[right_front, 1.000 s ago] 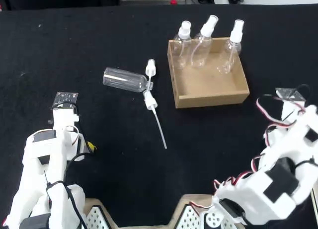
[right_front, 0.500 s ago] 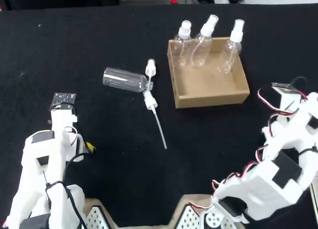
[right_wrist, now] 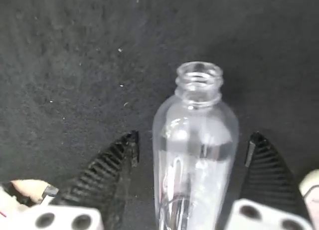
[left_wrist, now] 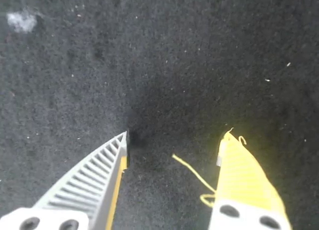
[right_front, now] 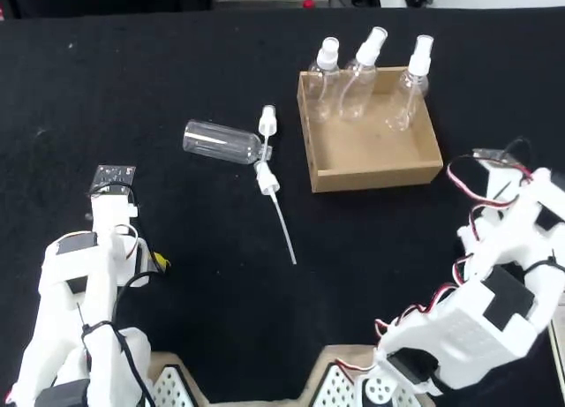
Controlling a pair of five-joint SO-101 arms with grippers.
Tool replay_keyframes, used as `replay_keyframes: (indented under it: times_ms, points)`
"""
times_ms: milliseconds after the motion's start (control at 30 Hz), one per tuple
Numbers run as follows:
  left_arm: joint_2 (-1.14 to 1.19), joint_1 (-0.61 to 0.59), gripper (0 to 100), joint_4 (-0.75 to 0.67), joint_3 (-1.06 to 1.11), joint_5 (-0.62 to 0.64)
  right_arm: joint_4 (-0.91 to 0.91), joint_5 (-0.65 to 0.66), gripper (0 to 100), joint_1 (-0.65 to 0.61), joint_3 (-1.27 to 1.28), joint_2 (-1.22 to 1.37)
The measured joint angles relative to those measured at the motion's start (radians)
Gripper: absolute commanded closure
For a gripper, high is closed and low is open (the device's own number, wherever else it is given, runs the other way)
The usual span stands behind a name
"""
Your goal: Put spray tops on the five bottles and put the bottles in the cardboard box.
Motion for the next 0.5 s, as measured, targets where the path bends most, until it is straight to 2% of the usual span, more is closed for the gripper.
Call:
replay_keyframes:
  times_ms: [67, 300, 500]
  points:
    - [0.0, 0.0, 72, 0.0, 0.0, 0.0, -0.009, 0.009, 70.7, 0.0, 0.003, 0.0]
    - [0.0, 0.0, 72, 0.0, 0.0, 0.0, -0.046, 0.04, 85.5, 0.0, 0.003, 0.0]
    - [0.0, 0.0, 72, 0.0, 0.0, 0.0, -0.164, 0.04, 86.0, 0.028, 0.003, 0.0]
